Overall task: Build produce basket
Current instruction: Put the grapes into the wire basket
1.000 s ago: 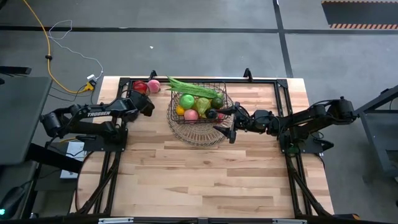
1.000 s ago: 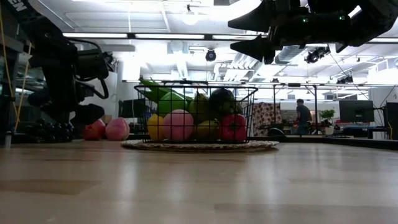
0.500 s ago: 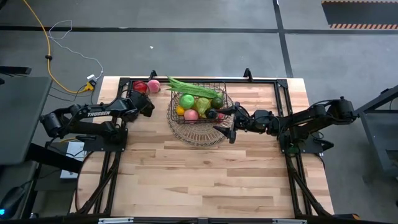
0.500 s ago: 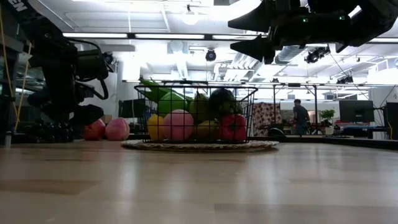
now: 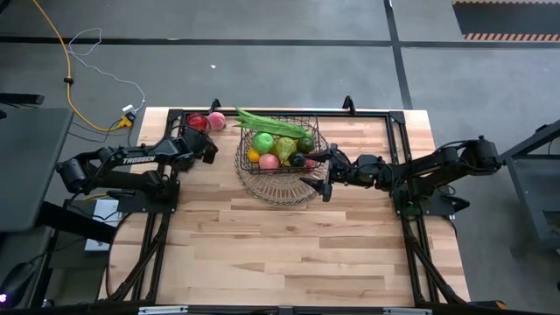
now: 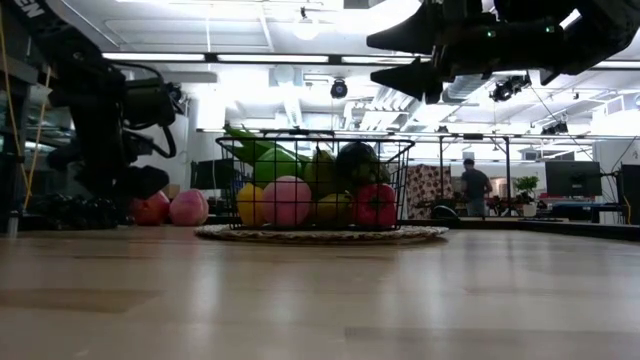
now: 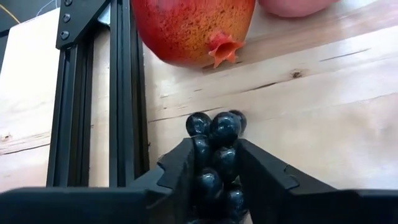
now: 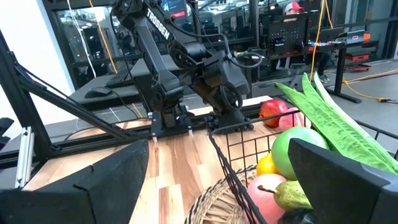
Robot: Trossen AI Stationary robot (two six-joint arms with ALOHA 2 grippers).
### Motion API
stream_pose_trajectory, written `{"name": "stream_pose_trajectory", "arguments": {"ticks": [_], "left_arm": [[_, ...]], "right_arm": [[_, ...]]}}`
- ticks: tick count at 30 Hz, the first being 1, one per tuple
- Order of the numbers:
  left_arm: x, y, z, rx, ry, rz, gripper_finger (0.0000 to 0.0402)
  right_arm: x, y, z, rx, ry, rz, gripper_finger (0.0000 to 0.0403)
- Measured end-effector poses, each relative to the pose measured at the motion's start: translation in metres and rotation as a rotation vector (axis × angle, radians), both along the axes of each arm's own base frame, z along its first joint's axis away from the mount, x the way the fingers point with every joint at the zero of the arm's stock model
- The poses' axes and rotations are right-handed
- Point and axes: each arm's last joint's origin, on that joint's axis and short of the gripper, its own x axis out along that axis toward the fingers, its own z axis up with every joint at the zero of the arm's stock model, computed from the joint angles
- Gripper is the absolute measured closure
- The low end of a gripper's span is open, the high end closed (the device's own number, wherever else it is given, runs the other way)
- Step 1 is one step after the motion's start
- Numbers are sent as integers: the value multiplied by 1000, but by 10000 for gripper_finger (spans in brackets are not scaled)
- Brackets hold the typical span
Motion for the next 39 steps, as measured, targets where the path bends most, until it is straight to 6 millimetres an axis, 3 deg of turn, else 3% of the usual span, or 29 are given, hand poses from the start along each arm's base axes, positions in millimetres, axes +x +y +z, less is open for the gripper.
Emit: {"name": "stream_pose_trajectory", "arguments": {"ticks": [10,18,24,30,39], "left_arm": [[15,11,25,39,-26,-59,339],[31,4,58,82,-76,-146,355],[36,-24,97,187,-235,-263,356],[27,-63,129,303,-470,-429,356],[23,-113,152,468,-700,-617,356]], "right_arm": [[0,0,0,0,4,0,29],[0,0,-1,-1,9,0,29],[0,0,-1,1,9,0,29],[0,0,-1,2,8,0,29],[0,0,-1,2,8,0,29]]}}
